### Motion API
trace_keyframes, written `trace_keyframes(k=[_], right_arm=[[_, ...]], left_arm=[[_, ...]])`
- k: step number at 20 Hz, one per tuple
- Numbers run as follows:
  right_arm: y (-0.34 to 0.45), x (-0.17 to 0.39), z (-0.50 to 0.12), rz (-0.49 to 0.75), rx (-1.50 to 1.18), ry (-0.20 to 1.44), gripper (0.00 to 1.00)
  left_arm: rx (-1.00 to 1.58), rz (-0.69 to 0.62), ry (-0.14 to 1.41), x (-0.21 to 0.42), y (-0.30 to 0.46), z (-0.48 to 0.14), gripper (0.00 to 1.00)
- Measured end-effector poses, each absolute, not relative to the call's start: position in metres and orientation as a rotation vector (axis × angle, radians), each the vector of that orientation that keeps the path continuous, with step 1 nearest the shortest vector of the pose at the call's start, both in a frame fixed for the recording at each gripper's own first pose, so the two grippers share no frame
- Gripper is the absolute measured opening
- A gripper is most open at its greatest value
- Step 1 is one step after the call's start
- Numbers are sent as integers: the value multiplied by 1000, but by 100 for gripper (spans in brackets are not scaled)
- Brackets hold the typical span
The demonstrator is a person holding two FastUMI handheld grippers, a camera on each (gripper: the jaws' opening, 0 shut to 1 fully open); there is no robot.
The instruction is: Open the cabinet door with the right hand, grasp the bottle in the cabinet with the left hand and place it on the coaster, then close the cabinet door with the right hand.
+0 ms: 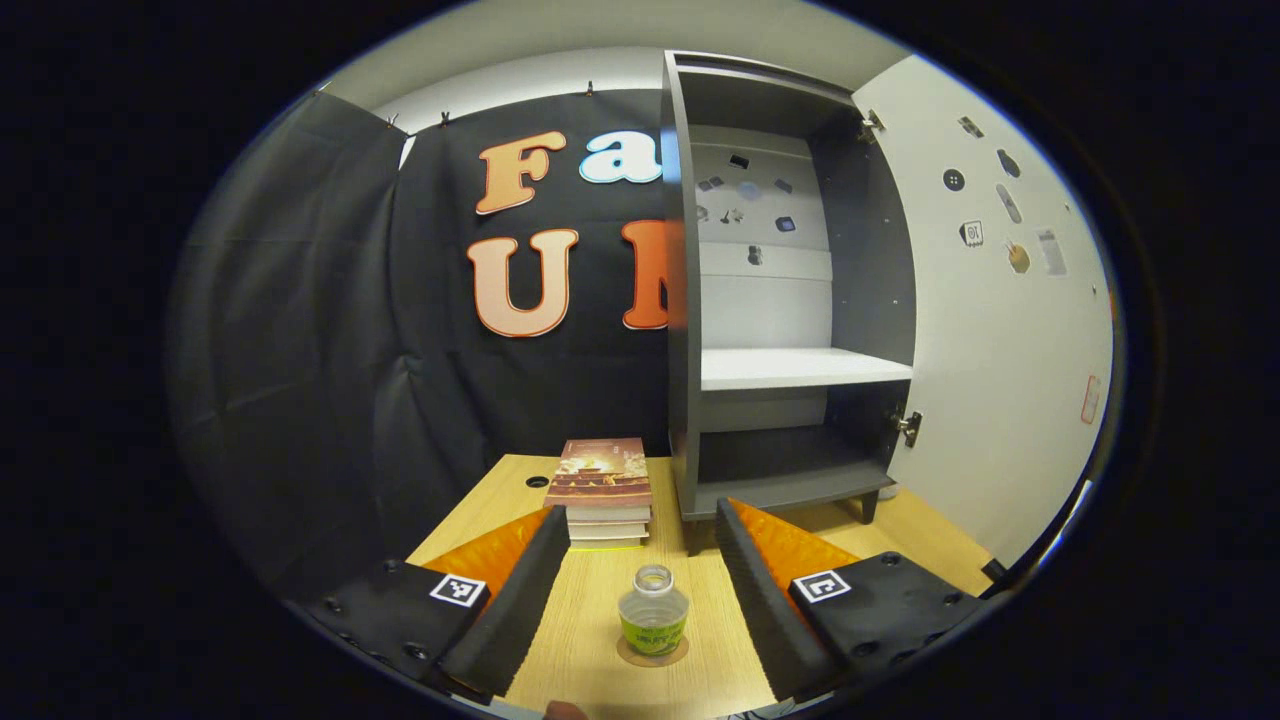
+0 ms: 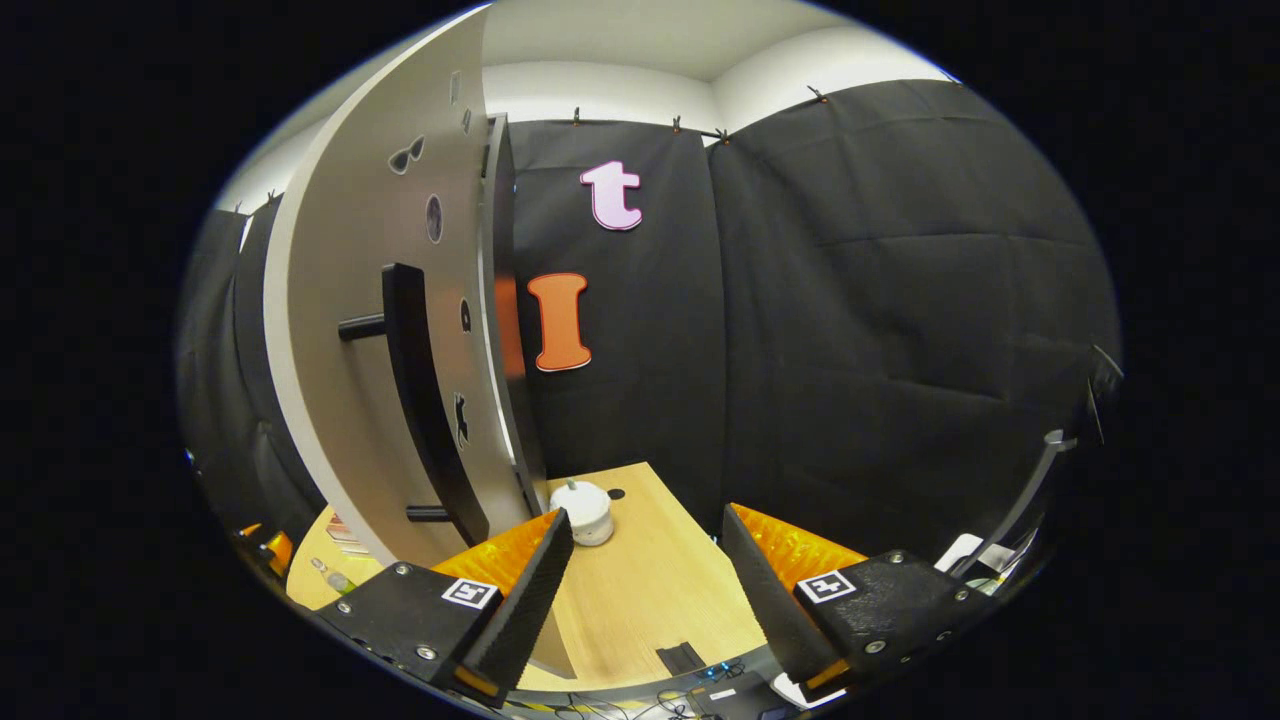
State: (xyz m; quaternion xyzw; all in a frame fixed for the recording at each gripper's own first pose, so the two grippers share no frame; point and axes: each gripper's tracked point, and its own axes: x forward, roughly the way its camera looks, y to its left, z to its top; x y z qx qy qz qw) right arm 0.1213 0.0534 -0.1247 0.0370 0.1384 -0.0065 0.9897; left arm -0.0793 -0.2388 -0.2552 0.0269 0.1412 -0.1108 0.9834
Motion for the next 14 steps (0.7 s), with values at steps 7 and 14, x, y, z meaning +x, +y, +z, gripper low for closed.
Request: trace_keyframes(k=[7,14], right_arm=[[52,129,-121,1,42,250,93],[62,127,-121,43,2,246,99]], left_arm=[[82,-175,112,-77,-191,-107,94],[35,-62,91,-73,-119,-47,94]])
